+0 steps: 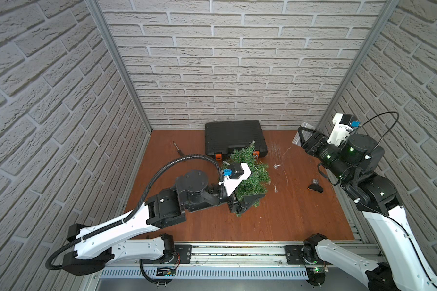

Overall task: Wrap string light around the christmas tree
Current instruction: Wrap the light string around the Christmas tree.

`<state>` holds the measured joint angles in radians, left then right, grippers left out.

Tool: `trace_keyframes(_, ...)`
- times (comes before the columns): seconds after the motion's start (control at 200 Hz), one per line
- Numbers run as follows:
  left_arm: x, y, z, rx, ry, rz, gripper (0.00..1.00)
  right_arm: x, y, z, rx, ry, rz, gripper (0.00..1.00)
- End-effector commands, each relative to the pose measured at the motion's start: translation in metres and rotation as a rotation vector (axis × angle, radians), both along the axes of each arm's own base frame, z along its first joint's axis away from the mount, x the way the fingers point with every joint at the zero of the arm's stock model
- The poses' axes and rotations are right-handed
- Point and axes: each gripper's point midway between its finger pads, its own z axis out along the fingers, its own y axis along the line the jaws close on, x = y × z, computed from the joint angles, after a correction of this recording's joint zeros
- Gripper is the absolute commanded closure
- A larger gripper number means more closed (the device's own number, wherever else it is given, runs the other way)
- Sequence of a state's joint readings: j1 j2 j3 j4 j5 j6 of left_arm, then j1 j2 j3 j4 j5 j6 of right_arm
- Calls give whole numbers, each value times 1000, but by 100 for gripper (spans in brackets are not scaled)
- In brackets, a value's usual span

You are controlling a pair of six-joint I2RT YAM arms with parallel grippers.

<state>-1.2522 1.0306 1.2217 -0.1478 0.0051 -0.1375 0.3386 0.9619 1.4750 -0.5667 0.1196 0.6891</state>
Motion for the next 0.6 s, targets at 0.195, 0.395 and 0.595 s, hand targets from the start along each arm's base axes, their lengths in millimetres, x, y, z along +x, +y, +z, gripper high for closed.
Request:
trace_keyframes(0.195,42,-53,41,-156,-21,172,35,-33,14,33,290,-102,128,65)
trace_keyframes(0.395,56,-77,57,-211,-30,215,38,-45,13,30,316,-107,146,65)
trace_keyframes(0.595,61,-97,68,-247,-38,209,45,-48,15,24,329,-92,159,64)
